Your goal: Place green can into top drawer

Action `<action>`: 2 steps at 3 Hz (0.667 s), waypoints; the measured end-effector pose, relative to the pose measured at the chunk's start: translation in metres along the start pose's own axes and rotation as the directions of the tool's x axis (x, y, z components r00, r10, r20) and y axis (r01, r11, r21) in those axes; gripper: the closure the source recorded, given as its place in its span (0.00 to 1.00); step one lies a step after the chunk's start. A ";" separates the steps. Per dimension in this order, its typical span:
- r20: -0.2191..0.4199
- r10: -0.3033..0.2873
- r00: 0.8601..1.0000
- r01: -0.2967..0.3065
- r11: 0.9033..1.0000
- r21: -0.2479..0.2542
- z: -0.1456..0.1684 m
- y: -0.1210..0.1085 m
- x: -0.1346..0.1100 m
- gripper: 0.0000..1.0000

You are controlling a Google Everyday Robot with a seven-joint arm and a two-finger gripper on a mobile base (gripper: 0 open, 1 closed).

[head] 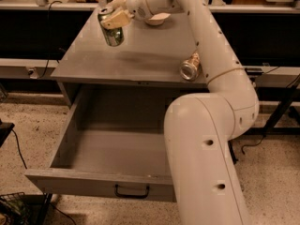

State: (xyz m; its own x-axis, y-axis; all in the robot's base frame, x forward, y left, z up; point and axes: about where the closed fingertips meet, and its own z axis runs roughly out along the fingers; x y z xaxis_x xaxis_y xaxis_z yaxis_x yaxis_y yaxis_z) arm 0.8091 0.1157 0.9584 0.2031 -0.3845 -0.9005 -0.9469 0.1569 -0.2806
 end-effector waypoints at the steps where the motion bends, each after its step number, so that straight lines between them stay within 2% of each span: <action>1: 0.050 -0.011 0.999 0.016 0.994 -0.108 -0.015 0.040 -0.030 1.00; 2: 0.168 -0.027 0.985 0.046 0.992 -0.115 -0.065 0.073 -0.078 1.00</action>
Offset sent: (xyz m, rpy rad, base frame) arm -0.2319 -0.0260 0.0430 0.2290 0.0820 0.2683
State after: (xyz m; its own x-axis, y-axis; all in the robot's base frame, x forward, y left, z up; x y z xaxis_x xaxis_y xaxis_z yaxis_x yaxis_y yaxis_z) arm 0.7077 0.0982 1.0292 0.2671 -0.2305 -0.9357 -0.9588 0.0336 -0.2819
